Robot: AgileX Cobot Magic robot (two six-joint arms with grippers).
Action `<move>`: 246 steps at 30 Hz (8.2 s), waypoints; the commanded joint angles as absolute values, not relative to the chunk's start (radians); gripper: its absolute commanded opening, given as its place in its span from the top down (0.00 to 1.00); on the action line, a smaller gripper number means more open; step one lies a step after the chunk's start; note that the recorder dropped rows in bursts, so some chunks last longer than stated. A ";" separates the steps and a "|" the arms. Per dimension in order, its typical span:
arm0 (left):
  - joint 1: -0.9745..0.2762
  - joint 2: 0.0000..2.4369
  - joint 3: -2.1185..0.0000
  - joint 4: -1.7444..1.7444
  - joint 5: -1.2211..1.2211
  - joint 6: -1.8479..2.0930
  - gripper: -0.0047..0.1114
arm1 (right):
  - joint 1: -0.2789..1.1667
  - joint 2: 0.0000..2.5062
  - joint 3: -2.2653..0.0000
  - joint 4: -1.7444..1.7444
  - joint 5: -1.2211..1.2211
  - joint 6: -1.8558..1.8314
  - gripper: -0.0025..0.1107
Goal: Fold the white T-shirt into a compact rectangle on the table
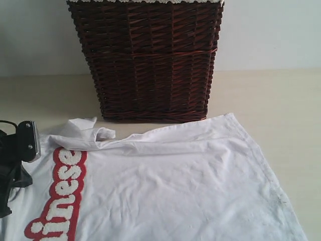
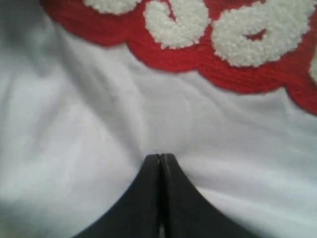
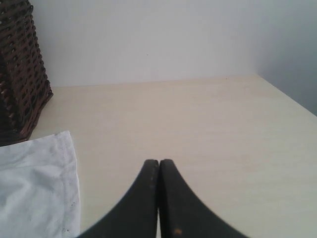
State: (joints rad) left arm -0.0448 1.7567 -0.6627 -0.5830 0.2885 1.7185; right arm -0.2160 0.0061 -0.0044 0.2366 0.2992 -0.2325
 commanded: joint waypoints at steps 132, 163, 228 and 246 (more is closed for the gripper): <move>-0.187 1.502 -0.860 -0.770 1.046 1.280 0.96 | -0.216 0.000 0.000 0.234 0.290 -0.233 0.98; -0.182 1.335 -0.364 -0.535 0.928 2.098 0.69 | -0.216 0.000 0.000 0.234 0.290 -0.233 0.98; -0.304 1.381 -0.327 -0.753 0.699 2.098 0.96 | -0.216 0.000 0.000 0.234 0.290 -0.233 0.98; -0.300 1.254 -0.450 -0.361 1.141 1.904 0.96 | -0.216 0.000 0.000 0.234 0.290 -0.233 0.98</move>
State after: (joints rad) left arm -0.3006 1.2617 -0.4246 -0.4222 1.0946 1.9388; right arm -0.2160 0.0061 -0.0044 0.2366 0.2992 -0.2325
